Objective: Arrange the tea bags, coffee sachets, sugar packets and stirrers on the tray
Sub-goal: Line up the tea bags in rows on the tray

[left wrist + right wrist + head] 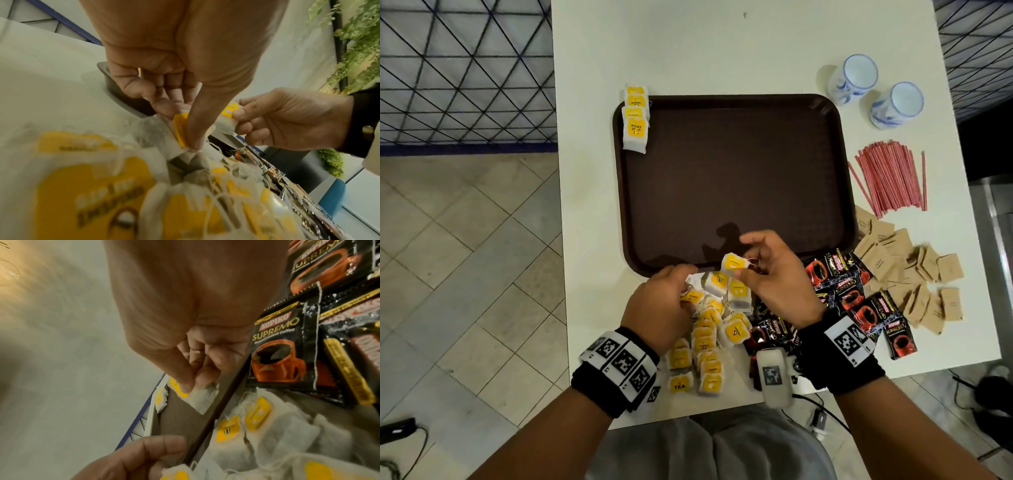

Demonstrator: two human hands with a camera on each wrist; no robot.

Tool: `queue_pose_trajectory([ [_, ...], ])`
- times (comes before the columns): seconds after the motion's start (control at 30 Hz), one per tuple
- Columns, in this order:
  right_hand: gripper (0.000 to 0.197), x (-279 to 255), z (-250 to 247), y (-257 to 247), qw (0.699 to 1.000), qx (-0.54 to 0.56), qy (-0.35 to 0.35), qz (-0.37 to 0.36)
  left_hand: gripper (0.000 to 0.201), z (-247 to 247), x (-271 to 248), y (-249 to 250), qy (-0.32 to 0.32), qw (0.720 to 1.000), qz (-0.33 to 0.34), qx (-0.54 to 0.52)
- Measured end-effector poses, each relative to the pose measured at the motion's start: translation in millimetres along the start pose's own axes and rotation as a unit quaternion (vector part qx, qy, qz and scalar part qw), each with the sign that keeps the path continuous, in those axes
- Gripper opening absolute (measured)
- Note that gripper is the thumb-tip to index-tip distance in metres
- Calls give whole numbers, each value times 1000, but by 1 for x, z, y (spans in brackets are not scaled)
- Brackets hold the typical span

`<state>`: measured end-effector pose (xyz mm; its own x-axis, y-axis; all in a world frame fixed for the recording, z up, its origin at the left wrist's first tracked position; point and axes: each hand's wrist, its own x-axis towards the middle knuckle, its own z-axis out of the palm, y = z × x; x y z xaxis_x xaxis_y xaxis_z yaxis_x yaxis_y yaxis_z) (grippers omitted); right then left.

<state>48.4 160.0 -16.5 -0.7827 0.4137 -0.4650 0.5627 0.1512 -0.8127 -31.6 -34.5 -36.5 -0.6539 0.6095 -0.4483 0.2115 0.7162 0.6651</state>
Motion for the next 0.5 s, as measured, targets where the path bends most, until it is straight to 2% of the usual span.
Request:
queue_pose_trajectory([
  [0.07, 28, 2, -1, -1, 1000, -9, 4, 3, 45, -2, 2, -2, -9, 1000, 5, -8],
  [0.13, 14, 3, -2, -3, 1000, -15, 5, 0, 26, -5, 4, -5, -13, 1000, 16, -23],
  [0.2, 13, 6, -4, -4, 1000, -26, 13, -1, 10, -8, 5, -6, -13, 999, 31, -41],
  [0.23, 13, 8, -5, -4, 999, -29, 15, -1, 8, -10, 6, -6, -11, 998, 42, -50],
  [0.4, 9, 13, -5, -11, 1000, -16, 13, 4, 25, -19, 6, -8, -2, 993, 97, -62],
  [0.5, 9, 17, -6, -11, 1000, -15, 14, 6, 39, -21, 8, -12, -7, 995, 87, -39],
])
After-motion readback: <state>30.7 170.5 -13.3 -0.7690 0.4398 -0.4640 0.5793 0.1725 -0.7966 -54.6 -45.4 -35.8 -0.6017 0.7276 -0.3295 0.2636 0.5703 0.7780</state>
